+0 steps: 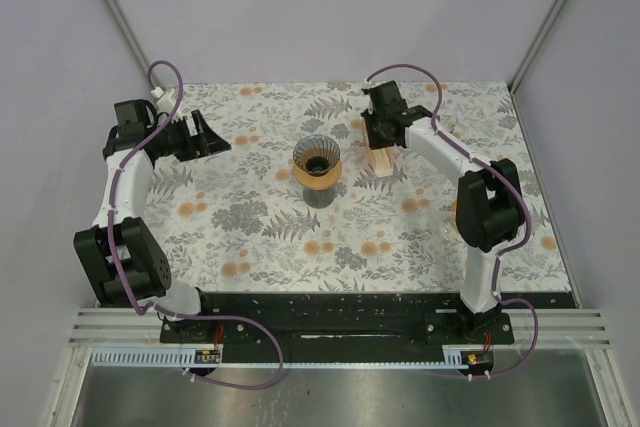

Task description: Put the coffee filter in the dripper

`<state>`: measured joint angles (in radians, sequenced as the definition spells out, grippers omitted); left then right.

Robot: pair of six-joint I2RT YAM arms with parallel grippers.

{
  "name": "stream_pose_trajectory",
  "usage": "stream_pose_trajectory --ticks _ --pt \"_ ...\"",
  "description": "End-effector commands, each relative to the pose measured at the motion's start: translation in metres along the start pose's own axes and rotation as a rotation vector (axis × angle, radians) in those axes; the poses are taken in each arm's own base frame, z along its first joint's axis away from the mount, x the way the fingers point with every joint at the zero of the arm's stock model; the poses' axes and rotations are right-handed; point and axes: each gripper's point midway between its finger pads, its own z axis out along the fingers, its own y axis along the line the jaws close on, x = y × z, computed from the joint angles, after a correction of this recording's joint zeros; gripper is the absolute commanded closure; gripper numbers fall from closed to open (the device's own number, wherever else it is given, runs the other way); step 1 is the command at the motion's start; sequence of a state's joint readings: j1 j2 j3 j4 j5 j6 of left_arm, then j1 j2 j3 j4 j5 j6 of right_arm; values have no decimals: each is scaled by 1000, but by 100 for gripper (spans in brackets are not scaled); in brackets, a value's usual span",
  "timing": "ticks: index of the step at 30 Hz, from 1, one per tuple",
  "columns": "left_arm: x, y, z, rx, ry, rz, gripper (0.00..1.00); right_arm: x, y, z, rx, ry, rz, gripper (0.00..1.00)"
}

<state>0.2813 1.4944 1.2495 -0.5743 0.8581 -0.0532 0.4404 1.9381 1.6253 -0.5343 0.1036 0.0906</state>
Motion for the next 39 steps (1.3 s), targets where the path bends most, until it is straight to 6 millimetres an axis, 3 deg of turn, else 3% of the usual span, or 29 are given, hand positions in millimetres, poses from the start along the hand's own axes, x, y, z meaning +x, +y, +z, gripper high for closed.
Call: stream_pose_trajectory --ticks 1,28,37,39 --pt "-9 -2 -1 23 -25 36 19 6 5 13 -6 7 -15 84" --pt "-8 -1 -2 19 -26 38 19 14 -7 45 80 41 -24 73" --pt "-9 -3 -3 21 -30 43 19 9 -9 43 88 26 -30 99" --pt "-10 -3 -3 22 -30 44 19 9 -10 39 91 26 -30 100"
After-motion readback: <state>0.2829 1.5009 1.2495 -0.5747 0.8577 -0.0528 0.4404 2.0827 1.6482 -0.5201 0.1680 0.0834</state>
